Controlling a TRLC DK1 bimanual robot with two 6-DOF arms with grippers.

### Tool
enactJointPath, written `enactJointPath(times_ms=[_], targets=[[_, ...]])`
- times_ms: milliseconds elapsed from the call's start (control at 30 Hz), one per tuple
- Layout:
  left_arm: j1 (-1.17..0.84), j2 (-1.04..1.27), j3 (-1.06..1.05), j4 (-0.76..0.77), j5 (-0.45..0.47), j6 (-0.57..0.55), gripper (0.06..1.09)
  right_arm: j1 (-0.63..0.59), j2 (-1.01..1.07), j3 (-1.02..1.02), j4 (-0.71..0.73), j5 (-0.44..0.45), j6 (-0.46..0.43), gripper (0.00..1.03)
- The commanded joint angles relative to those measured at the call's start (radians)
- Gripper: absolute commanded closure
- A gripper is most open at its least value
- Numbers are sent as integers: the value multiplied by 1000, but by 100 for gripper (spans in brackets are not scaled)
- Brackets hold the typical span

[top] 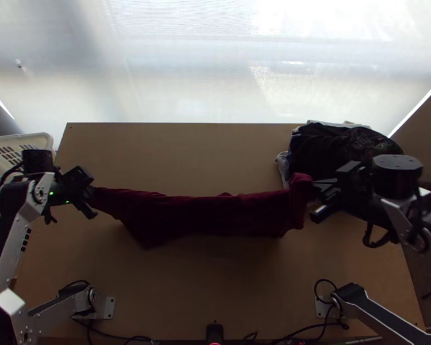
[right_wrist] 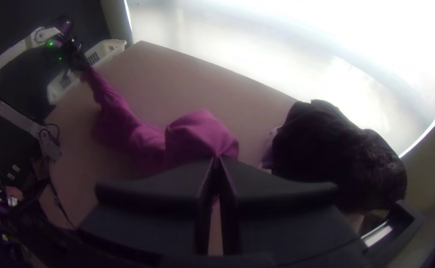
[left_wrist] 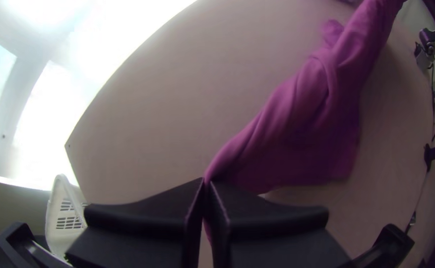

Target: Fold the t-shirt

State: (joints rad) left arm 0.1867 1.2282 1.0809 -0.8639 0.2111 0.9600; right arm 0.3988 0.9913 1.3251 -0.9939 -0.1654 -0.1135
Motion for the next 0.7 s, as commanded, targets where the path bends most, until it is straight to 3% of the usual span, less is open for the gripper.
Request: enactJointPath(times_ms=[0, 133, 167, 200, 333, 533, 600, 667], targets=[[-72, 220, -18, 158, -39, -9, 95, 11, 130, -136, 250, 17, -32, 100], [-85, 338, 45, 161, -45, -23, 94, 6, 276, -148, 408, 56, -52, 100], [-90, 350, 50, 160, -47, -26, 89, 6, 305, -148, 437, 64, -61, 100], [-93, 360, 54, 160, -49, -35, 77, 6, 334, -144, 454, 67, -72, 100], [-85, 352, 60, 155, -49, -64, 8, 37, 394, -129, 460, 66, -66, 100], [-69, 180, 105, 57, -16, -107, 10, 107, 388, -165, 459, 66, -34, 100], [-191, 1, 39, 16, -9, -115, 11, 110, 385, -173, 459, 66, -12, 100], [-406, -174, -85, 51, -101, -149, 11, 110, 385, -179, 460, 66, 2, 100]])
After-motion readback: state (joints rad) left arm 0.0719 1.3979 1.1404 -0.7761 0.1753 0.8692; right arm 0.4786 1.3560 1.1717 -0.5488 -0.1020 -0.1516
